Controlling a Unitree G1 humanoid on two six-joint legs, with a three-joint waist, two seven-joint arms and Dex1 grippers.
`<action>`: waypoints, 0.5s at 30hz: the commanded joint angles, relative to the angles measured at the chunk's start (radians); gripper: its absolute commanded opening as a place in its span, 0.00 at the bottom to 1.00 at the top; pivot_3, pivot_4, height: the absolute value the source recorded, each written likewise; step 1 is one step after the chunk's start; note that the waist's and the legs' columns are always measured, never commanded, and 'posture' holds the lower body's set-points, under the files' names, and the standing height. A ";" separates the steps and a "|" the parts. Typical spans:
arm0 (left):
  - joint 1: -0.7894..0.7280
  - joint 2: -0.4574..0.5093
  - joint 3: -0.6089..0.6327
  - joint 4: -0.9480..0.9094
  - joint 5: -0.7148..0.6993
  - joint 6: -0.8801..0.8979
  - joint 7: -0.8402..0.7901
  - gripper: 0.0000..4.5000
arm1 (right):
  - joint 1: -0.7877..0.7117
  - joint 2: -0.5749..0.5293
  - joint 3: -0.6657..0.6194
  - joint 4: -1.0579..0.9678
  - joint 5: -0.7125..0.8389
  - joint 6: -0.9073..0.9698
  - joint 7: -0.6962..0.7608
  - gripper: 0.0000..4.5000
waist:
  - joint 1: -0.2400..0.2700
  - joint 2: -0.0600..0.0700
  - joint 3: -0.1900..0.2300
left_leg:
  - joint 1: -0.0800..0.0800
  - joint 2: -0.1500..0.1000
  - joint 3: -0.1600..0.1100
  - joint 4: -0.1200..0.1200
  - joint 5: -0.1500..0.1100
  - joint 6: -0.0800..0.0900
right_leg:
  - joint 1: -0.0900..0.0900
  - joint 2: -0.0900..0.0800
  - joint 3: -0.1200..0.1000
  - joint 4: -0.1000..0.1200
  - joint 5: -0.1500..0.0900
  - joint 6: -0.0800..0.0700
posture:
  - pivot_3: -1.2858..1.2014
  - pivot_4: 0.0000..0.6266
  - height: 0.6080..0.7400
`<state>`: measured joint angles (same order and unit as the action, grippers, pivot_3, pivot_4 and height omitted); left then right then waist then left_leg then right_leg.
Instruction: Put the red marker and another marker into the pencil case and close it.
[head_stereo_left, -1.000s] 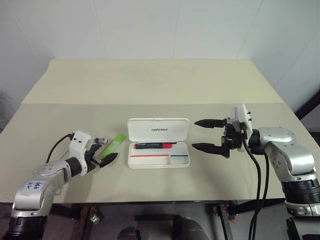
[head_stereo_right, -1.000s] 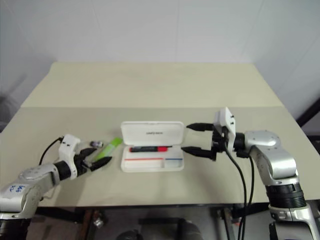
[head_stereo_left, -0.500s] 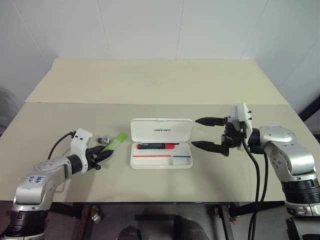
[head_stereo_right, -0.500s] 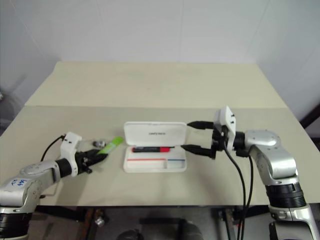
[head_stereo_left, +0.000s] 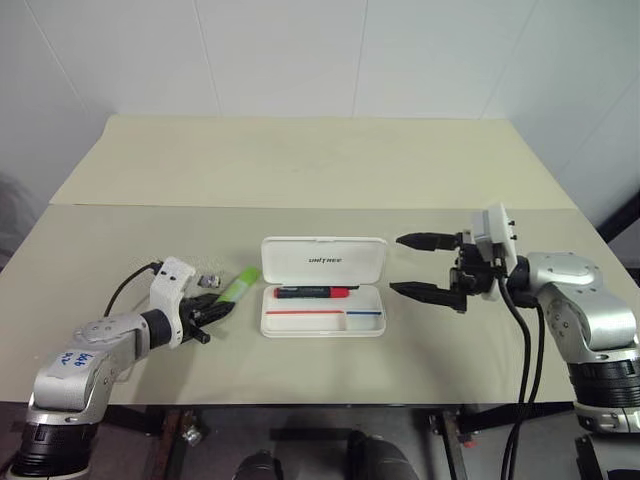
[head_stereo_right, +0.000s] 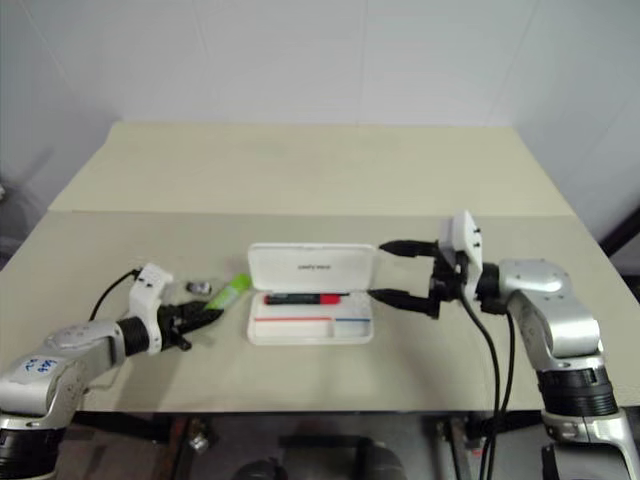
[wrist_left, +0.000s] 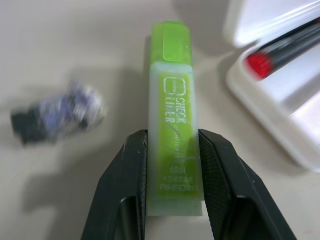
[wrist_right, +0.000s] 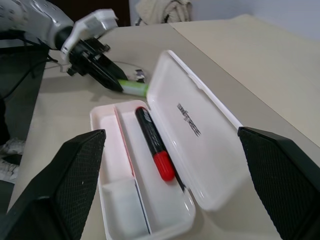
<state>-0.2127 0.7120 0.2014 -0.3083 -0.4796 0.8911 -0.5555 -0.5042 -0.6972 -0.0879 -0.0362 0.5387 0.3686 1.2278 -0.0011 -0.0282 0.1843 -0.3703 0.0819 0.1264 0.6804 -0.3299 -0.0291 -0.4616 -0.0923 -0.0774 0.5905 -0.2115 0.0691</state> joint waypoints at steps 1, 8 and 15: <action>-0.047 0.037 0.060 -0.053 -0.027 0.008 -0.010 0.24 | -0.005 -0.012 -0.030 -0.019 0.016 -0.023 0.006 1.00 | -0.002 0.000 0.000 | 0.000 0.000 0.000 0.000 0.000 0.000 | 0.000 0.000 0.000 0.000 0.000 0.000 | 0.52 0.24 1.00; -0.108 0.127 0.138 -0.082 -0.084 -0.036 -0.110 0.24 | 0.004 -0.011 -0.053 -0.010 0.052 -0.025 0.039 1.00 | -0.001 0.000 0.000 | 0.000 0.000 0.000 0.000 0.001 -0.001 | 0.000 0.001 0.000 0.000 0.000 0.000 | 0.52 0.24 1.00; -0.171 0.209 0.162 -0.120 -0.230 -0.065 -0.317 0.24 | -0.009 -0.012 -0.066 0.024 0.077 -0.072 0.098 1.00 | 0.000 0.000 0.000 | 0.000 0.000 0.000 0.000 0.000 -0.001 | 0.000 0.000 0.000 0.000 0.000 0.000 | 0.52 0.24 1.00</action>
<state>-0.3638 0.8960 0.3413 -0.3921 -0.6691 0.8526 -0.8264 -0.5003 -0.6968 -0.1268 -0.0154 0.6006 0.3156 1.3082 -0.0011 -0.0281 0.1844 -0.3705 0.0820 0.1268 0.6803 -0.3296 -0.0297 -0.4614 -0.0919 -0.0772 0.5906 -0.2115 0.0692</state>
